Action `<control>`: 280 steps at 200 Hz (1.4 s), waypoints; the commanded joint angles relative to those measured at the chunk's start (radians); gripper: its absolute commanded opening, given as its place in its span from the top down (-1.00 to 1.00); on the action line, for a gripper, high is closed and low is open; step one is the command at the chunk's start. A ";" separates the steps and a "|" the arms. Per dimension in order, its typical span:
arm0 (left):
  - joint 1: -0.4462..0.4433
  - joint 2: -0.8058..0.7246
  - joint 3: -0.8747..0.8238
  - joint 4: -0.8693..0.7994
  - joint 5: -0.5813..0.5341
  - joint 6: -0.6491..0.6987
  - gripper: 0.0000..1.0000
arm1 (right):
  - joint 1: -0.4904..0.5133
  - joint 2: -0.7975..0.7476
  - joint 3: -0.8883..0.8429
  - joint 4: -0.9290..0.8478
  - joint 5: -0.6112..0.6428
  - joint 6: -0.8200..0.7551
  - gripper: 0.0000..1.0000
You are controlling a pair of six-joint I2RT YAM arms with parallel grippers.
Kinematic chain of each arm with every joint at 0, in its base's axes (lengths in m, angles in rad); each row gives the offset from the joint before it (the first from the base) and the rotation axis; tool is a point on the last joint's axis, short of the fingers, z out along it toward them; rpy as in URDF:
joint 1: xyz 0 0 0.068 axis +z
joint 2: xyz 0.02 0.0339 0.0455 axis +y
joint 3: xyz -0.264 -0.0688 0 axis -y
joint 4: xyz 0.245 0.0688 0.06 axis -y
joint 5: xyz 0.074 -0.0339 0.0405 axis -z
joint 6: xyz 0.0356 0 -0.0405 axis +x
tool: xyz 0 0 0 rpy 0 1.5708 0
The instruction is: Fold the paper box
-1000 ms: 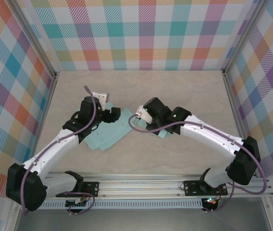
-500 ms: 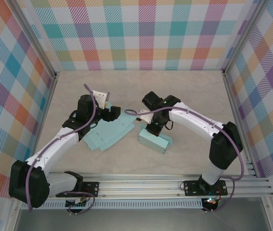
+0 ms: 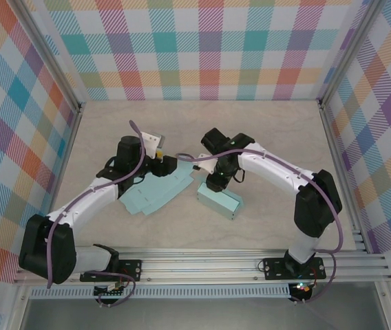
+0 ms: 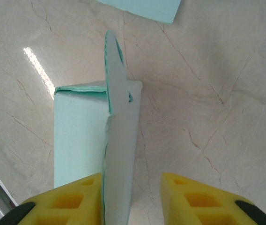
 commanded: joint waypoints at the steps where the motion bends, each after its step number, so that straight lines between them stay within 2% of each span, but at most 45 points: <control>1: 0.019 0.018 0.037 0.016 0.083 0.056 -0.40 | -0.002 -0.049 -0.006 0.024 -0.018 0.010 0.15; 29: 0.019 0.032 0.079 -0.073 0.191 0.162 -0.35 | 0.000 -0.112 -0.022 0.058 -0.027 0.039 -0.05; 61: 0.018 0.019 0.102 -0.171 0.294 0.336 -0.39 | 0.018 -0.250 -0.054 0.131 -0.006 0.117 -0.26; 75: 0.015 0.022 0.122 -0.236 0.343 0.429 -0.38 | 0.028 -0.334 -0.090 0.188 0.052 0.212 -0.34; 93: -0.001 0.031 0.156 -0.357 0.390 0.549 -0.38 | 0.029 -0.433 -0.133 0.205 0.109 0.407 -0.27; 108: -0.026 0.050 0.186 -0.421 0.387 0.605 -0.32 | 0.029 -0.508 -0.177 0.180 0.187 0.580 -0.20; 127: -0.063 0.080 0.222 -0.498 0.358 0.660 -0.18 | 0.034 -0.609 -0.266 0.160 0.177 0.733 -0.16; 160: -0.134 0.116 0.243 -0.503 0.227 0.673 -0.18 | 0.102 -0.745 -0.413 0.094 0.270 0.916 -0.13; 178: -0.156 0.139 0.264 -0.503 0.206 0.676 -0.18 | 0.157 -0.773 -0.462 0.041 0.339 1.000 -0.13; 219: -0.193 0.188 0.306 -0.504 0.189 0.689 -0.18 | 0.242 -0.746 -0.530 0.045 0.372 1.080 -0.17; 280: -0.224 0.284 0.386 -0.528 0.185 0.691 0.01 | 0.256 -0.692 -0.543 0.071 0.434 1.098 -0.11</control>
